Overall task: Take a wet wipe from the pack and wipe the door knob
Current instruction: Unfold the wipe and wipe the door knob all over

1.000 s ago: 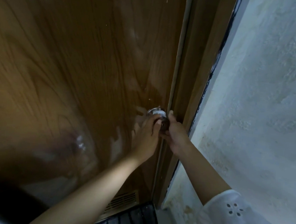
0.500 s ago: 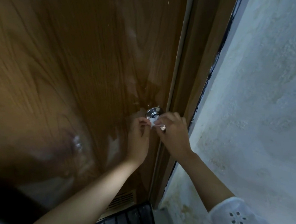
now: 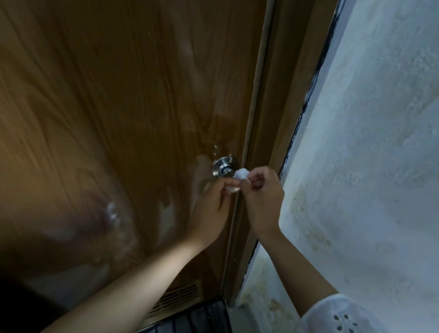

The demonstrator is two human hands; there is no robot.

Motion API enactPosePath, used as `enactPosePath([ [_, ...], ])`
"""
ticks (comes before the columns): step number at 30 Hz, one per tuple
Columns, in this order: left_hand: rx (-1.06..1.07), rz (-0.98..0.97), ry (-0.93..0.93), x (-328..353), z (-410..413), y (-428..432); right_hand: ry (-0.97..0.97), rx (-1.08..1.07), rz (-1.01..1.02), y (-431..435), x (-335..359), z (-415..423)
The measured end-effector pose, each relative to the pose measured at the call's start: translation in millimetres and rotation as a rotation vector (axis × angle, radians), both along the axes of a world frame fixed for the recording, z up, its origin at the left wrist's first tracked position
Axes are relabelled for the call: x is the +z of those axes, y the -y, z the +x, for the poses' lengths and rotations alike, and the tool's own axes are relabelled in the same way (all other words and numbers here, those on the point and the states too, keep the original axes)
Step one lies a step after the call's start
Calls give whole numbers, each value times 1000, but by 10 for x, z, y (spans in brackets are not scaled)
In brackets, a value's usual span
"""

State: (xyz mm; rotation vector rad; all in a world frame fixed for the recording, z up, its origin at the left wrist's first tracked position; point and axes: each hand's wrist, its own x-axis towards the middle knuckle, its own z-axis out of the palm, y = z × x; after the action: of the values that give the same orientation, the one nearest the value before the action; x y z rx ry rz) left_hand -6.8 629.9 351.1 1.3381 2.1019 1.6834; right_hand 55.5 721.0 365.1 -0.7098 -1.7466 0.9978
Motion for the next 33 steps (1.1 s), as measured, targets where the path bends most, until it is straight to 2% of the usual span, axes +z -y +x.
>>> enactPosePath([
  [4, 127, 78, -11, 11, -50, -33, 97, 63, 115, 13, -55, -56],
  [7, 251, -45, -126, -4, -118, -37, 216, 82, 163, 13, -184, -34],
  [11, 223, -123, -151, -31, -163, 0, 175, -16, 120, -90, -139, -32],
  [14, 221, -122, -92, -43, -170, 10, 144, 34, 150, -28, -143, -90],
  [20, 204, -136, -67, -12, -156, 21, 231, -1, 87, -104, -289, -59],
  [23, 216, -123, -58, 14, -127, 33, 95, -36, 86, -111, -192, -69],
  [25, 222, -125, -49, 18, -108, 31, 55, 12, 131, -27, -179, -89],
  [29, 207, -140, -26, 17, -114, 46, 159, 140, 162, 130, -369, -58],
  [33, 180, -160, -54, 14, -158, 83, 165, -12, 12, 6, -300, -28],
])
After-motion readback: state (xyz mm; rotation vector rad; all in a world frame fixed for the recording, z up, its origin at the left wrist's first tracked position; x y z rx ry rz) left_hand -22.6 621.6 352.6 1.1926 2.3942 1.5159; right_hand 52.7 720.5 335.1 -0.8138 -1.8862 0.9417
